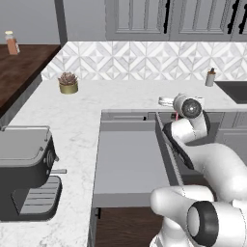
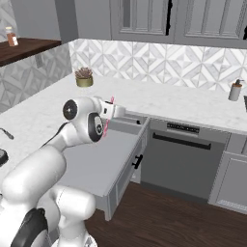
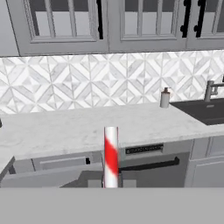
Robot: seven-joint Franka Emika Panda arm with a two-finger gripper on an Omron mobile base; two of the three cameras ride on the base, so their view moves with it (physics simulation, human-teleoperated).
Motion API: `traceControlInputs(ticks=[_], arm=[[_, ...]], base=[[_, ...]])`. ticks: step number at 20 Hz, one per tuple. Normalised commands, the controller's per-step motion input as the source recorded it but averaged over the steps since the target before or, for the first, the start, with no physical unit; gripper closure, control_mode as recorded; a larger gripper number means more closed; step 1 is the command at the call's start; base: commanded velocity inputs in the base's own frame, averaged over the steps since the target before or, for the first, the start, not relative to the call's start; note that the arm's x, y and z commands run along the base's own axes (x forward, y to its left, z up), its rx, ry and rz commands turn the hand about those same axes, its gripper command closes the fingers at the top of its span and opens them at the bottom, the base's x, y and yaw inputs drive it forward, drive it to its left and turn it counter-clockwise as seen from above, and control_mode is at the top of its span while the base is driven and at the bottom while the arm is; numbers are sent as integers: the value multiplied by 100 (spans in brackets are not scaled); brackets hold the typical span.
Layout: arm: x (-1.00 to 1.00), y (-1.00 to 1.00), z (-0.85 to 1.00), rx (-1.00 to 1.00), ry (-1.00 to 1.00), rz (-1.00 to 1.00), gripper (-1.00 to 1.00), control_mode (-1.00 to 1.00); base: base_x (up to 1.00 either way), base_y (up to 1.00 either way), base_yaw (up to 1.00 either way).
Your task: Take a straw from the drawer in front and place it inside the glass cup on the dining counter.
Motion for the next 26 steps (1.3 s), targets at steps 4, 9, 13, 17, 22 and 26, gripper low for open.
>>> traceControlInputs(ticks=[4, 9, 13, 17, 22, 26], arm=[[-36, 5, 60, -1, 6, 0, 100, -100], [-33, 0, 53, 0, 11, -2, 100, -100], [-21, 0, 10, 0, 4, -8, 100, -100], [-18, 0, 0, 0, -1, -2, 100, 100], [0, 0, 0, 0, 0, 0, 100, 100], [0, 0, 0, 0, 0, 0, 100, 100]], base=[[0, 0, 0], [0, 0, 0], [0, 0, 0], [-75, 0, -11], [-100, -35, -27], [-37, -80, -52]])
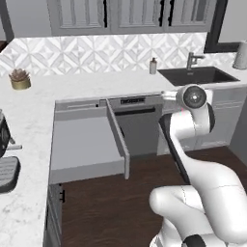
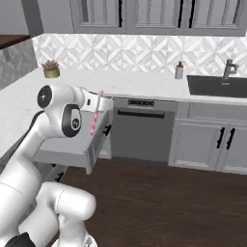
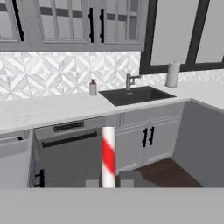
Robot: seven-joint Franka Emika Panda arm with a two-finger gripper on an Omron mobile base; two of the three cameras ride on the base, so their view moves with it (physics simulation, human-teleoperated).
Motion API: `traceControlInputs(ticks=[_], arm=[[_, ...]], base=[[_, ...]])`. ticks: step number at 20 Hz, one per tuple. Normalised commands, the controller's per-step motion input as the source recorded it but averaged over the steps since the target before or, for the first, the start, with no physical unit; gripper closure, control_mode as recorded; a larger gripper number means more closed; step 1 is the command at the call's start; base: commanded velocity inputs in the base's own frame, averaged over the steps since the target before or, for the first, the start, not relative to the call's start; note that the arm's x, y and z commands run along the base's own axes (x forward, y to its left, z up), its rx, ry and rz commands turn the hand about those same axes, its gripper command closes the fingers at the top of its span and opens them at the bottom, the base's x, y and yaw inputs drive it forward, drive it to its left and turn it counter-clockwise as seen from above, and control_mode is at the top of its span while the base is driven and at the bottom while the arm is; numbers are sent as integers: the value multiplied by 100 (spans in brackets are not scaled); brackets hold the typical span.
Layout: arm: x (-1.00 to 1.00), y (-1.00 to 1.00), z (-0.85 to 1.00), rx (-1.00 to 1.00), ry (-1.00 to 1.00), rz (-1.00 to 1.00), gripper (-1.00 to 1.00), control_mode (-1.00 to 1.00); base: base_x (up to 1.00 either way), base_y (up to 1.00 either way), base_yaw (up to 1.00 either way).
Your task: Take a straw from the drawer in front and place it inside the glass cup on the dining counter.
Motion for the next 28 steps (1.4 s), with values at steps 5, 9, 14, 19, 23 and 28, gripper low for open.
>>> traceControlInputs(ticks=[5, 9, 14, 19, 23, 28], arm=[[0, 0, 0, 0, 0, 0, 100, 100], [0, 0, 0, 0, 0, 0, 100, 100], [0, 0, 0, 0, 0, 0, 100, 100], [0, 0, 0, 0, 0, 0, 100, 100], [0, 0, 0, 0, 0, 0, 100, 100], [0, 0, 0, 0, 0, 0, 100, 100]], base=[[1, -81, -69], [12, -68, -67], [2, -71, -64], [-42, -85, -51], [-56, -94, -43], [-16, -100, -31]])
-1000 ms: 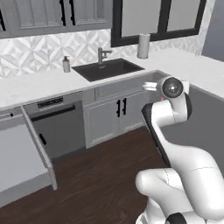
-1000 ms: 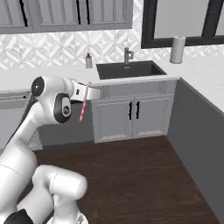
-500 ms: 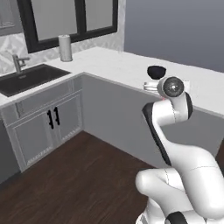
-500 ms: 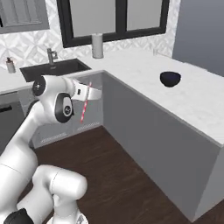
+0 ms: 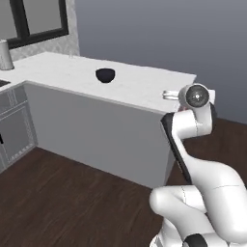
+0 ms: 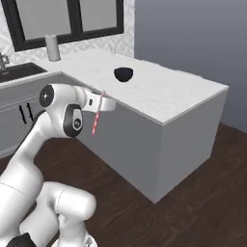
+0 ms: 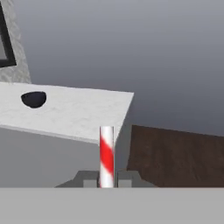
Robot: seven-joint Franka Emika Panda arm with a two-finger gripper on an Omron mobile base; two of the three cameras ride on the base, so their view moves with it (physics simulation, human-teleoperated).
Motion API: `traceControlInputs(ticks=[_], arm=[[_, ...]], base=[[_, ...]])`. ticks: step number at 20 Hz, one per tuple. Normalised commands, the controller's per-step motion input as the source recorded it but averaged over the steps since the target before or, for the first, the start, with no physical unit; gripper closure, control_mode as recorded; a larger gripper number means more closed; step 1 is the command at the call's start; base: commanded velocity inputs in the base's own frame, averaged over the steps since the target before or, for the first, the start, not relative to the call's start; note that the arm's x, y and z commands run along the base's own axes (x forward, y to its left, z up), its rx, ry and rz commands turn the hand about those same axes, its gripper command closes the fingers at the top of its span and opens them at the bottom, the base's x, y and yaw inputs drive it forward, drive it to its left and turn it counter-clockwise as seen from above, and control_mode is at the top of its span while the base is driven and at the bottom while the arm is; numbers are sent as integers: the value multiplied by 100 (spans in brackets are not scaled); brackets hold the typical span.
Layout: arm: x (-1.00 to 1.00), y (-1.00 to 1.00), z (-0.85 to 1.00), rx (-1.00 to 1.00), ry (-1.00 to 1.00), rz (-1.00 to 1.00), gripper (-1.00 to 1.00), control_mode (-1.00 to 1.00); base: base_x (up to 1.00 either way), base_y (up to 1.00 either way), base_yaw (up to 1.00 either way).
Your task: Take a straw from the drawer in front and place it inside the glass cup on the dining counter.
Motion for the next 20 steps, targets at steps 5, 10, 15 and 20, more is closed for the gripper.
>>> traceControlInputs(ticks=[5, 10, 15, 20], arm=[[0, 0, 0, 0, 0, 0, 100, 100], [0, 0, 0, 0, 0, 0, 100, 100], [0, 0, 0, 0, 0, 0, 100, 100], [0, 0, 0, 0, 0, 0, 100, 100]], base=[[13, -100, -4], [63, -100, 1], [98, -100, 16], [89, -100, 26]])
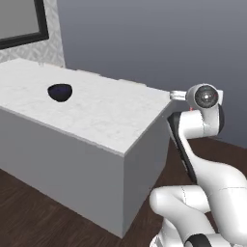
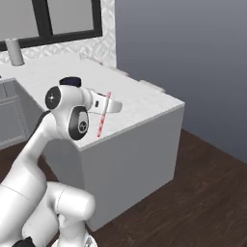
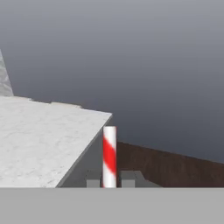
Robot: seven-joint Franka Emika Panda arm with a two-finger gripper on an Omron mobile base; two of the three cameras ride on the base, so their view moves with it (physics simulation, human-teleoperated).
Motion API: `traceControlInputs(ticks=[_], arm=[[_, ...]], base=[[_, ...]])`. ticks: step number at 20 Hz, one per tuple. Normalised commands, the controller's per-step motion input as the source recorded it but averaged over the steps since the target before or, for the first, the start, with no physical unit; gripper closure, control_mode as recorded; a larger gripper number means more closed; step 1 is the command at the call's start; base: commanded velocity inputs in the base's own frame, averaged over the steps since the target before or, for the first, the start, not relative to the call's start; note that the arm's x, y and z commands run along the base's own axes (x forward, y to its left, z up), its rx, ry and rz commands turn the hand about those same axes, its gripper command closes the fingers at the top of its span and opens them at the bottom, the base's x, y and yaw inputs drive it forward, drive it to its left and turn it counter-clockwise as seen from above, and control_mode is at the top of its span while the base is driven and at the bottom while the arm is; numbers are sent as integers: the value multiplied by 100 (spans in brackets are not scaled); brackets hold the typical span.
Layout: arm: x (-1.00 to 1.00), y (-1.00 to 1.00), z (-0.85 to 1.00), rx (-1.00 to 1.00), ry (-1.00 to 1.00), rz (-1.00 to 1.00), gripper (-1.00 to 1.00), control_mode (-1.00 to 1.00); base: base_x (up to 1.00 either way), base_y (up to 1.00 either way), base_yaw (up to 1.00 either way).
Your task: Take a straw from the drawer in front and place it inside the glass cup on the dining counter.
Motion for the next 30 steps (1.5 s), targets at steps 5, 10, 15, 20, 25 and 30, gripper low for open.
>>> traceControlInputs(ticks=[5, 10, 15, 20, 25, 30], arm=[[0, 0, 0, 0, 0, 0, 100, 100], [0, 0, 0, 0, 0, 0, 100, 100], [0, 0, 0, 0, 0, 0, 100, 100], [0, 0, 0, 0, 0, 0, 100, 100], [0, 0, 0, 0, 0, 0, 100, 100], [0, 0, 0, 0, 0, 0, 100, 100]], base=[[80, -100, 36], [56, -100, 33], [41, -100, 31], [40, -100, 28], [34, -100, 30], [26, -100, 33]])
